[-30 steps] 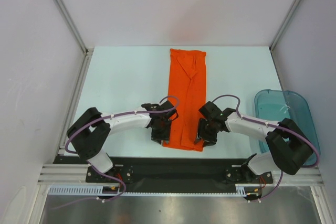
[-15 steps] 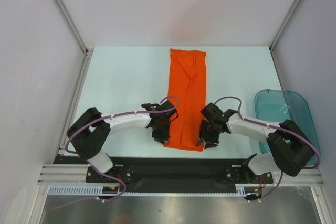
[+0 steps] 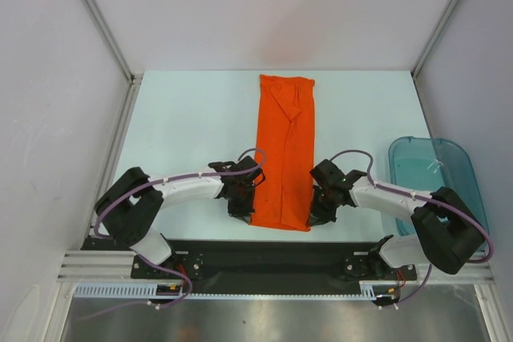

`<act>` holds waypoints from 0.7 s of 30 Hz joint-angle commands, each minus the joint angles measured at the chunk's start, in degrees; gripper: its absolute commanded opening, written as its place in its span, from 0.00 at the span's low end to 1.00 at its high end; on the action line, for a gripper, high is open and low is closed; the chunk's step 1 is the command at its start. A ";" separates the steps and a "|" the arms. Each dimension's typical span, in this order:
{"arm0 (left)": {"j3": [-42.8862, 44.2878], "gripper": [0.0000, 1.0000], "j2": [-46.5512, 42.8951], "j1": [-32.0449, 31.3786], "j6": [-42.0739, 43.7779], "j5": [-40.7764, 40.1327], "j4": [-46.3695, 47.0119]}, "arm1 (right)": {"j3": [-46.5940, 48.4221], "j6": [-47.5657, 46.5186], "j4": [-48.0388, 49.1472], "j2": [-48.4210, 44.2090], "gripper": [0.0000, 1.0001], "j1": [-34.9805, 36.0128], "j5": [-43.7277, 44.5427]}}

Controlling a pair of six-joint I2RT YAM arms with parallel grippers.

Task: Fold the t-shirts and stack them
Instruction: Fold the tshirt

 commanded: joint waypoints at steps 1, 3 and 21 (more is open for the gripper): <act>-3.17 0.00 -3.85 1.29 -1.24 1.69 0.92 | -2.38 0.85 -0.98 -3.28 0.00 -0.33 0.77; -3.97 0.00 -4.47 1.29 -0.89 2.31 2.32 | -3.70 1.11 0.26 -4.07 0.00 -0.68 0.15; -11.52 0.00 -8.87 4.01 -0.71 7.23 7.95 | -8.89 0.24 4.04 -8.91 0.00 -3.67 -3.46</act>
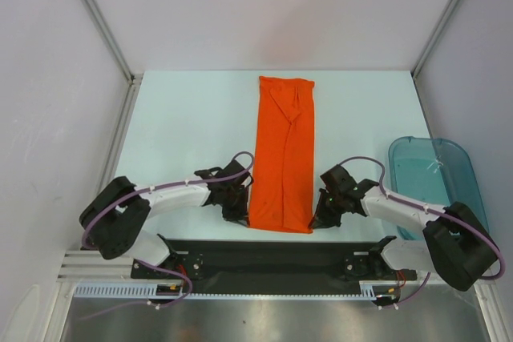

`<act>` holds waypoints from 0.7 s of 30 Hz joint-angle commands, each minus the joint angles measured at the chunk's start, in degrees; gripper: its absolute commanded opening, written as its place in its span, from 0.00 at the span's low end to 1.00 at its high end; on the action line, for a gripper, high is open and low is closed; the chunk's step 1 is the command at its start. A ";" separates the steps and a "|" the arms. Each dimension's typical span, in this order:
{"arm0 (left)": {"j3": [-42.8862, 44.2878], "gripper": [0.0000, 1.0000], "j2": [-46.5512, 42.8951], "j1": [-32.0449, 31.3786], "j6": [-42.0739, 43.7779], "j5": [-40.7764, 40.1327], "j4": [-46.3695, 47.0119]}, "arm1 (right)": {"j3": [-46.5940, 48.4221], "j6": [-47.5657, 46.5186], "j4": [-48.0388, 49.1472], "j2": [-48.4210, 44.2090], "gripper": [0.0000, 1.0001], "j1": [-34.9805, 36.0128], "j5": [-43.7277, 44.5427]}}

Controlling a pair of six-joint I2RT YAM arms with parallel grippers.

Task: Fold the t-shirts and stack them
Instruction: Fold the tshirt

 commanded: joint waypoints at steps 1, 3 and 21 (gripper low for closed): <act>-2.32 0.00 -1.92 0.99 -0.30 2.21 0.26 | -1.02 -0.66 -0.88 -0.83 0.00 -0.59 0.02; -2.85 0.00 -2.09 1.26 -0.30 2.47 0.26 | -1.02 -1.10 -0.97 -0.21 0.00 -0.68 -0.16; -4.87 0.28 -7.45 2.93 1.81 4.67 1.76 | -1.64 -2.86 0.70 -2.05 0.18 -0.41 -3.23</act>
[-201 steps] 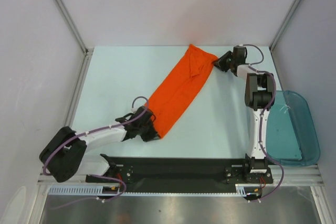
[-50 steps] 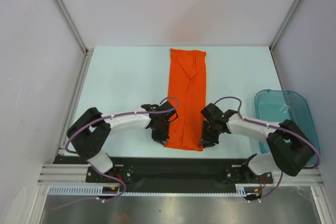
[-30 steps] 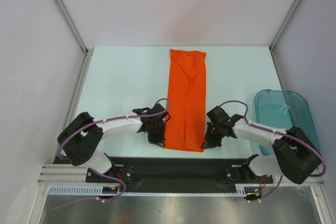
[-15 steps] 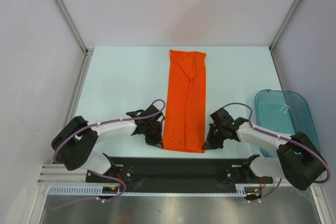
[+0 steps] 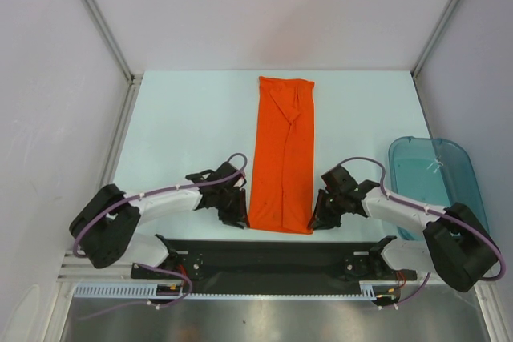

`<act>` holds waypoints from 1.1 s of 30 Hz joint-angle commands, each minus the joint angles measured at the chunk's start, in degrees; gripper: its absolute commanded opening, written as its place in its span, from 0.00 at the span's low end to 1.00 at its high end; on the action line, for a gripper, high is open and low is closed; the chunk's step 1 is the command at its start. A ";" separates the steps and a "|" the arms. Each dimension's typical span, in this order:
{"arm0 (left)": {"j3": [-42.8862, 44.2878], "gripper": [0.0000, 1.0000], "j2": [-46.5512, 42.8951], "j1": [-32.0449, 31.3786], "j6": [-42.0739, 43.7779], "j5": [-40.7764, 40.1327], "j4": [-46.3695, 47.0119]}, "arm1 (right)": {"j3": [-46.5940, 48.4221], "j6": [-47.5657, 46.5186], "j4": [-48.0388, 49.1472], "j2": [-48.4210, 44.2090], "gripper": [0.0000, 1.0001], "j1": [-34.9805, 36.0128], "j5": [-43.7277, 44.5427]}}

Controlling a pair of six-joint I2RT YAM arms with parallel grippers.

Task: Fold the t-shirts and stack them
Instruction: Fold the tshirt

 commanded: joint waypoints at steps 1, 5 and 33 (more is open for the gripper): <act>-0.79 0.31 -4.76 0.92 1.33 0.52 -0.91 | -0.96 -1.20 -0.96 -2.47 0.20 -0.37 -0.87; -1.75 0.41 -6.88 2.67 2.21 1.66 -0.65 | -1.93 -1.46 -1.05 -4.49 0.28 -1.95 -1.84; -3.78 0.00 2.70 4.70 4.49 7.90 8.14 | -7.55 -0.58 7.83 -1.94 0.02 -5.82 -7.73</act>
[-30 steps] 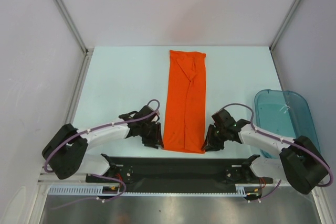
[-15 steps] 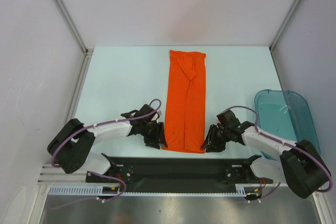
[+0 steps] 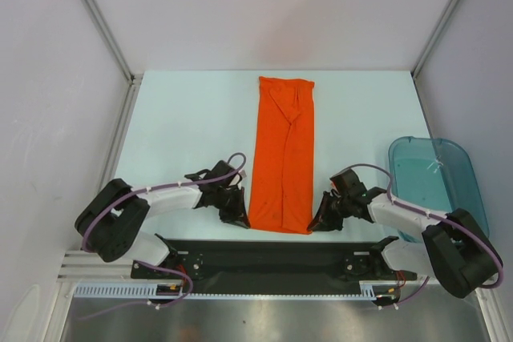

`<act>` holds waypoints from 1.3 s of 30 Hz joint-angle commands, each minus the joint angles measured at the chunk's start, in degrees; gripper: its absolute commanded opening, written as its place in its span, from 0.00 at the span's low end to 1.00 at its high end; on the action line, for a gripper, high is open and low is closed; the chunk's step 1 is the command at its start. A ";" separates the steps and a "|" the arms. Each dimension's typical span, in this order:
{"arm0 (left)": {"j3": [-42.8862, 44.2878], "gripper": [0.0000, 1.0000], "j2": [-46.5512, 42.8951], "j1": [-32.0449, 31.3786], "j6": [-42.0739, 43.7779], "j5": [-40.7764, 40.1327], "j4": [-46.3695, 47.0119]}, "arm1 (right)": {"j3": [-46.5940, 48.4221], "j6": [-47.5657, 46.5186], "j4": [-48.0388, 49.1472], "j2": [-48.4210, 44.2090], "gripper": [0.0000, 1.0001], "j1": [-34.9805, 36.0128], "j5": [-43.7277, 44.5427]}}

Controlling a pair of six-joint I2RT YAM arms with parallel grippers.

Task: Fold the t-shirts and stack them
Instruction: Fold the tshirt

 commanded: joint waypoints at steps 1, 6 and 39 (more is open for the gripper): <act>-0.85 0.00 0.78 0.52 1.83 0.34 1.50 | -1.30 0.10 -0.13 0.31 0.00 -0.42 1.21; -3.74 0.00 -2.56 0.44 0.07 2.27 4.83 | -2.80 -0.17 -1.27 -3.20 0.00 0.02 0.95; 36.40 0.00 16.91 16.96 0.68 6.49 0.44 | 49.73 -20.11 -16.38 30.61 0.00 -21.07 -7.05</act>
